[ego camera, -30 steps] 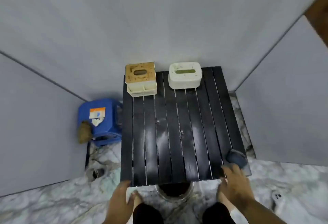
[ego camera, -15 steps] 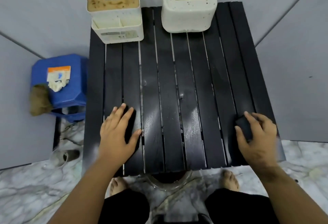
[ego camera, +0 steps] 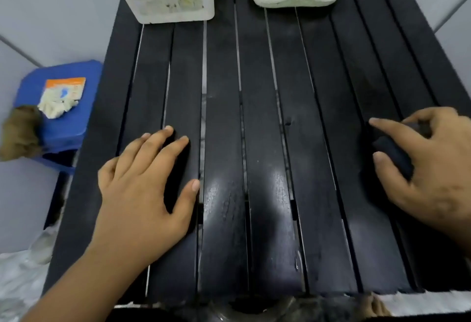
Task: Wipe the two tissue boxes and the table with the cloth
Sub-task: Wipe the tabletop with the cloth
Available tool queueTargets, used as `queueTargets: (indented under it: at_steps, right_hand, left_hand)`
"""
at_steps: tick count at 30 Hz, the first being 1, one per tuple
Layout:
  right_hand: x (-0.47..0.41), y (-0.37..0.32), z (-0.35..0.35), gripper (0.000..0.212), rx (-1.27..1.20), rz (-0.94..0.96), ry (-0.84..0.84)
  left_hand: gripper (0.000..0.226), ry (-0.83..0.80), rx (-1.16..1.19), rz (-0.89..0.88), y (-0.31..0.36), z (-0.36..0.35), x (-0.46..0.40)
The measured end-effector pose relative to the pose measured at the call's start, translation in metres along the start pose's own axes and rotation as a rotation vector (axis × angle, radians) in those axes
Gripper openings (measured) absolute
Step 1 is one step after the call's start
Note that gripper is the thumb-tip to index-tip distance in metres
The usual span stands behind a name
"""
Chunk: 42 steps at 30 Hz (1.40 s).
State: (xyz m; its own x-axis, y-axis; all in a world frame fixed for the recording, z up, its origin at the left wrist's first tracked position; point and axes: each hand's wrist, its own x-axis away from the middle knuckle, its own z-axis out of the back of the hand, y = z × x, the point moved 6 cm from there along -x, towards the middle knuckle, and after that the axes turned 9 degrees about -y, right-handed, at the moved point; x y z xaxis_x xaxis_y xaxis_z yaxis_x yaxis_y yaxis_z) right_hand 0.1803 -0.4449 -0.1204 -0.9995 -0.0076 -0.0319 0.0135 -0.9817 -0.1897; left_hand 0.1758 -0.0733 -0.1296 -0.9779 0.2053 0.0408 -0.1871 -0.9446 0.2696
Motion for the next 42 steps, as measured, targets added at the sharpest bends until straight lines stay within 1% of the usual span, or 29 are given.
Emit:
queueTargets:
  at_steps: [4, 7, 9, 11, 13, 15, 18, 23, 25, 28, 31, 33, 35, 38, 40, 42]
  right_hand:
    - [0.003, 0.004, -0.001, 0.06, -0.017, 0.021, 0.035]
    - [0.006, 0.002, -0.002, 0.057, -0.06, -0.007, 0.048]
    - [0.012, 0.001, -0.004, 0.054, -0.097, -0.021, 0.038]
    - [0.021, -0.004, -0.003, 0.048, -0.066, -0.035, 0.063]
    - [0.032, -0.01, -0.005, 0.051, -0.006, -0.063, 0.059]
    - [0.045, -0.014, -0.007, 0.056, 0.041, -0.095, 0.05]
    - [0.061, -0.019, -0.004, 0.058, 0.102, -0.077, 0.06]
    - [0.08, -0.022, 0.0, 0.053, 0.136, -0.079, -0.028]
    - [0.077, -0.02, 0.004, 0.047, 0.094, -0.081, -0.073]
    - [0.063, -0.02, 0.01, 0.037, 0.032, -0.157, -0.206]
    - [0.046, -0.023, 0.018, 0.036, -0.031, -0.187, -0.264]
    - [0.027, -0.018, 0.024, 0.037, -0.138, -0.162, -0.254]
    - [0.001, -0.012, 0.037, 0.04, -0.298, -0.101, -0.19]
    - [-0.048, -0.002, 0.059, 0.042, -0.451, -0.06, -0.065]
    - [-0.086, 0.001, 0.069, 0.045, -0.521, -0.052, -0.045]
    - [-0.124, 0.0, 0.077, 0.049, -0.576, -0.024, -0.046]
  left_hand:
    - [0.067, 0.001, 0.021, 0.012, -0.001, -0.001, -0.002]
    - [0.07, -0.013, 0.03, 0.029, -0.001, 0.001, -0.001]
    - [0.068, -0.025, 0.021, 0.031, 0.0, 0.001, -0.002]
    - [0.067, -0.031, 0.019, 0.037, 0.0, 0.001, 0.0]
    - [0.065, -0.031, 0.029, 0.039, 0.0, 0.002, 0.003]
    - [0.058, -0.035, 0.031, 0.033, 0.002, 0.004, 0.004]
    - [0.054, -0.042, 0.018, 0.033, 0.007, 0.01, 0.007]
    - [0.055, -0.053, 0.013, 0.032, 0.009, 0.013, 0.011]
    - [0.055, -0.047, 0.011, 0.027, 0.009, 0.014, 0.01]
    - [0.056, -0.049, 0.019, 0.018, 0.009, 0.014, 0.01]
    - [0.056, -0.063, 0.015, 0.029, 0.008, 0.014, 0.01]
    - [0.056, -0.073, -0.008, 0.038, 0.009, 0.014, 0.004]
    - [0.056, -0.057, 0.001, 0.041, 0.013, 0.02, -0.01]
    - [0.058, -0.031, 0.084, -0.011, 0.031, 0.037, -0.046]
    - [0.06, -0.034, 0.163, -0.075, 0.048, 0.046, -0.083]
    - [0.059, -0.032, 0.274, -0.101, 0.063, 0.055, -0.124]
